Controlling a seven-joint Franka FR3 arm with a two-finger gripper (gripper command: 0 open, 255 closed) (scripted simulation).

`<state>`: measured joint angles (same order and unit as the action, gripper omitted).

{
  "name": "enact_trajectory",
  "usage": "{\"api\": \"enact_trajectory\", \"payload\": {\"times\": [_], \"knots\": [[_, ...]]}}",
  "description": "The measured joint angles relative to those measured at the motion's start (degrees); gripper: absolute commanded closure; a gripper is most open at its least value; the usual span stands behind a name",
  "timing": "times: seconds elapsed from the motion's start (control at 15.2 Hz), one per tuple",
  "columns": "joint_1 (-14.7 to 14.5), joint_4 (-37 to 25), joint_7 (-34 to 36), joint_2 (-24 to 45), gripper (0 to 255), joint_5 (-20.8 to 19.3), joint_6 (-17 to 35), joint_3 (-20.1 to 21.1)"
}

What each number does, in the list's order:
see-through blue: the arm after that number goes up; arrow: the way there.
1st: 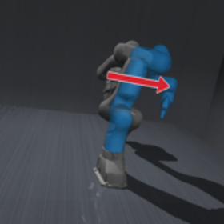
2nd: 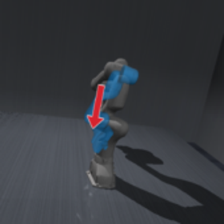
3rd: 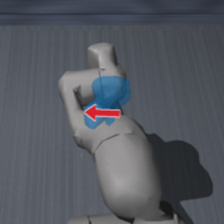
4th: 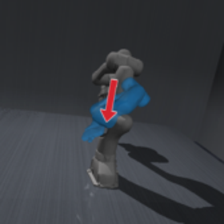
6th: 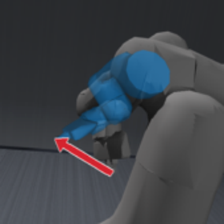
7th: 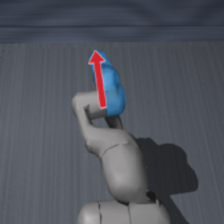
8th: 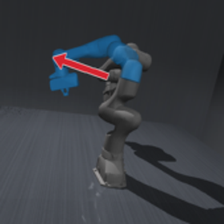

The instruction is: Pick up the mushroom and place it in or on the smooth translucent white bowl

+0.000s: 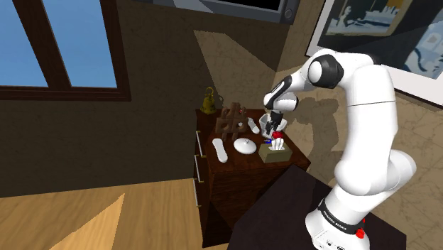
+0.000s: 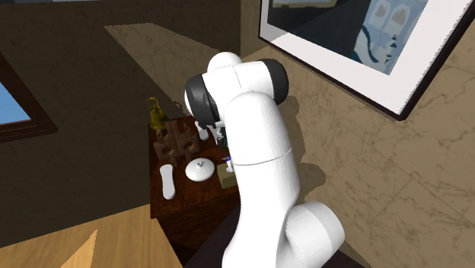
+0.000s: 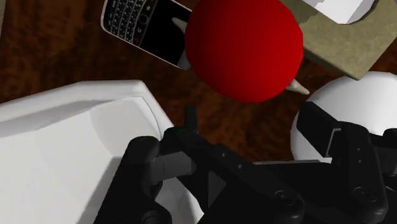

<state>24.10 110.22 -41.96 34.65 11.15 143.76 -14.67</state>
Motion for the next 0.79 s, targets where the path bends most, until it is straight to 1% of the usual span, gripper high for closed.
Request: {"api": "enact_trajectory", "payload": {"times": [0.2,0.26,0.4,0.79], "knots": [[6.8,3.3,-5.3,-4.7,0,7.2,-1.6,2.9],[8.1,4.3,-6.4,-5.9,0,8.8,-1.8,3.4],[9.0,5.0,-7.4,-6.0,0,10.3,-1.4,4.0],[9.7,4.7,-8.7,-2.7,0,12.3,1.6,5.4]]}}
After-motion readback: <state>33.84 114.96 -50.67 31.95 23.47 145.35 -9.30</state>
